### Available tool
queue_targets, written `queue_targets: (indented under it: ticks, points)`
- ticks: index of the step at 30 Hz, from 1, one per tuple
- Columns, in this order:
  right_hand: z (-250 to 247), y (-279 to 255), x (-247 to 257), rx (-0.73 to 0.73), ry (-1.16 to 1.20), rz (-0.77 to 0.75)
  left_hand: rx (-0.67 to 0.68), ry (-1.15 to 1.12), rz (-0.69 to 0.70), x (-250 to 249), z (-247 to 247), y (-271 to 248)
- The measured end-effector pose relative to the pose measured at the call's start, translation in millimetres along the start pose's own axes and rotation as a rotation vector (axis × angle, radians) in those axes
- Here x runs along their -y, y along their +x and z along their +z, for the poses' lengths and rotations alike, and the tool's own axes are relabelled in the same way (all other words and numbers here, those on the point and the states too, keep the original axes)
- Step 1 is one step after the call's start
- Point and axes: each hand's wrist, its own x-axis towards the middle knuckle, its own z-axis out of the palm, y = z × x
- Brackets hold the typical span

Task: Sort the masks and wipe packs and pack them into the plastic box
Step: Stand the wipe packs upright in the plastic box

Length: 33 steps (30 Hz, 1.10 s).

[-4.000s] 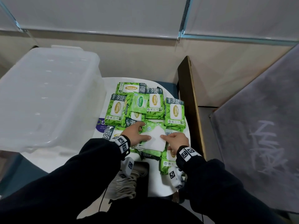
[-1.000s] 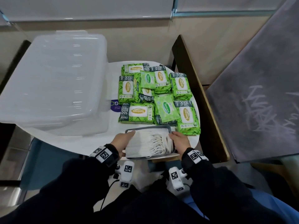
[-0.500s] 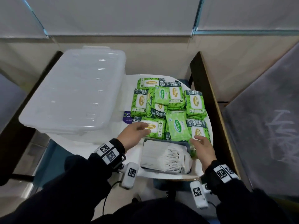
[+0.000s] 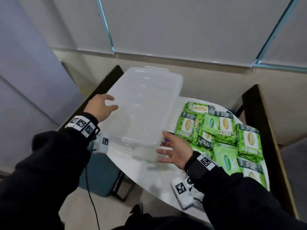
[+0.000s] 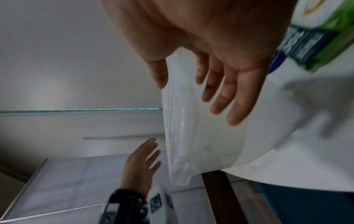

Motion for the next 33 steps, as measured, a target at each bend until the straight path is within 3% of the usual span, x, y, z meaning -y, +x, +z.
queue_targets:
  ticks: [2, 3, 5, 6, 9, 17, 20, 22, 25, 29, 33]
  points:
    - [19, 14, 1, -0.087, 0.018, -0.065, 0.087, -0.088, 0.158, 22, -5, -12]
    - [26, 20, 2, -0.143, 0.032, -0.085, 0.199, -0.107, 0.27, 28, -5, -22]
    - [36, 27, 8, -0.231, 0.064, -0.118, 0.448, -0.01, 0.477, 35, 0, -37]
    - [40, 29, 10, -0.265, 0.063, -0.132, 0.499, 0.101, 0.57, 39, 6, -38]
    - [47, 31, 10, -0.325, 0.013, -0.184, 0.444, 0.353, 0.776, 40, 16, -29]
    - [51, 29, 3, -0.379, -0.069, -0.247, 0.49, 0.587, 1.124, 42, 33, -36]
    - [50, 23, 3, -0.33, -0.064, -0.223, 0.606, 0.416, 0.977, 38, 17, -26]
    - [50, 19, 1, -0.295, -0.052, -0.2, 0.477, 0.215, 0.872, 32, 4, -11]
    - [63, 16, -4, -0.233, -0.045, -0.173, 0.272, 0.108, 0.718, 24, 1, 12]
    - [112, 26, -30, -0.074, 0.013, -0.138, 0.427, 0.138, 0.544, 13, 27, 18]
    - [127, 33, -45, 0.349, -0.142, 0.065, 0.492, 0.462, 0.392, 5, 40, 10]
